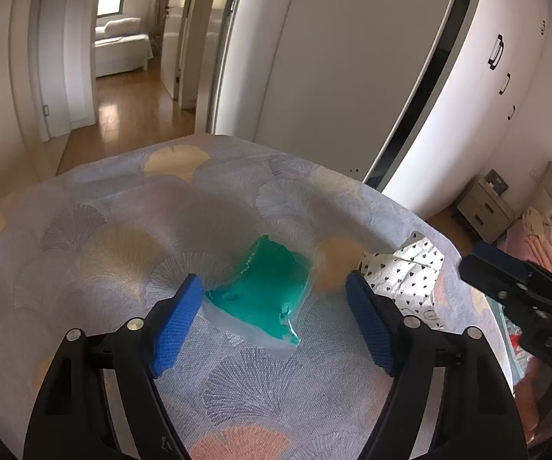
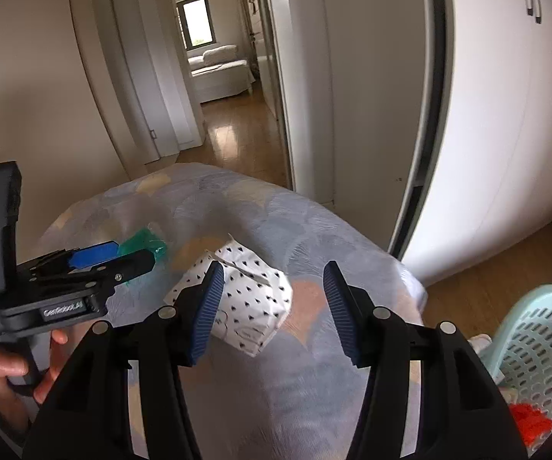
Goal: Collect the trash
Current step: 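Grasp the green sachet with the left tool while the right tool grasps the polka-dot paper, then carry the green sachet and polka-dot paper over the basket and open both tools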
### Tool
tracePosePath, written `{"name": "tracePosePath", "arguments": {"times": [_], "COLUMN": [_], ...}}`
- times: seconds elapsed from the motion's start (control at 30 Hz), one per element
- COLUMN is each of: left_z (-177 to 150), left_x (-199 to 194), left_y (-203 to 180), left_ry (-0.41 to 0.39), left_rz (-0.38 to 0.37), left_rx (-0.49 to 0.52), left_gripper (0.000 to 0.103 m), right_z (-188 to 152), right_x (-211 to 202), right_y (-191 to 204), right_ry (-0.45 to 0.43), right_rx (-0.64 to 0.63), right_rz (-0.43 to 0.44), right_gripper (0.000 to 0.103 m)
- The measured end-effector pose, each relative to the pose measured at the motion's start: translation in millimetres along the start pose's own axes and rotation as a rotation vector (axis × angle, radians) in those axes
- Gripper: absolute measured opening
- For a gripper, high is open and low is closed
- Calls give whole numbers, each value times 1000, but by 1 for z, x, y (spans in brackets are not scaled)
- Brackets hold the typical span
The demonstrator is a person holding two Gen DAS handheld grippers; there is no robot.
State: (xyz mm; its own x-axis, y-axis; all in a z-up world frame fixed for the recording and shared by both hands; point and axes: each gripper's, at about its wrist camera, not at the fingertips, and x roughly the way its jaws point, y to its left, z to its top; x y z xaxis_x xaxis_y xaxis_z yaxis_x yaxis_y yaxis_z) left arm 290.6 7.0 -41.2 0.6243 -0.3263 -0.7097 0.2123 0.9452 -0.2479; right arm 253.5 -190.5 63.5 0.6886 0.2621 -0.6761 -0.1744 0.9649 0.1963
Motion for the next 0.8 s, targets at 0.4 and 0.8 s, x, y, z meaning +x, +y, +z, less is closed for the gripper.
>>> {"name": "tracePosePath", "arguments": {"times": [0.4,0.8], "left_z": [0,-1], "left_x": [0,-3], "left_y": [5,13], "left_ry": [-4,-20], "left_rz": [9,-5], "left_rx": [-32,-63], "left_gripper": [50,50], "right_z": [2,-14], "right_x": [45,28], "right_y": [7,21], "right_ry": [130,122], "right_rx": [-39,-114], "right_rz": [27,44], "right_gripper": [51,5]}}
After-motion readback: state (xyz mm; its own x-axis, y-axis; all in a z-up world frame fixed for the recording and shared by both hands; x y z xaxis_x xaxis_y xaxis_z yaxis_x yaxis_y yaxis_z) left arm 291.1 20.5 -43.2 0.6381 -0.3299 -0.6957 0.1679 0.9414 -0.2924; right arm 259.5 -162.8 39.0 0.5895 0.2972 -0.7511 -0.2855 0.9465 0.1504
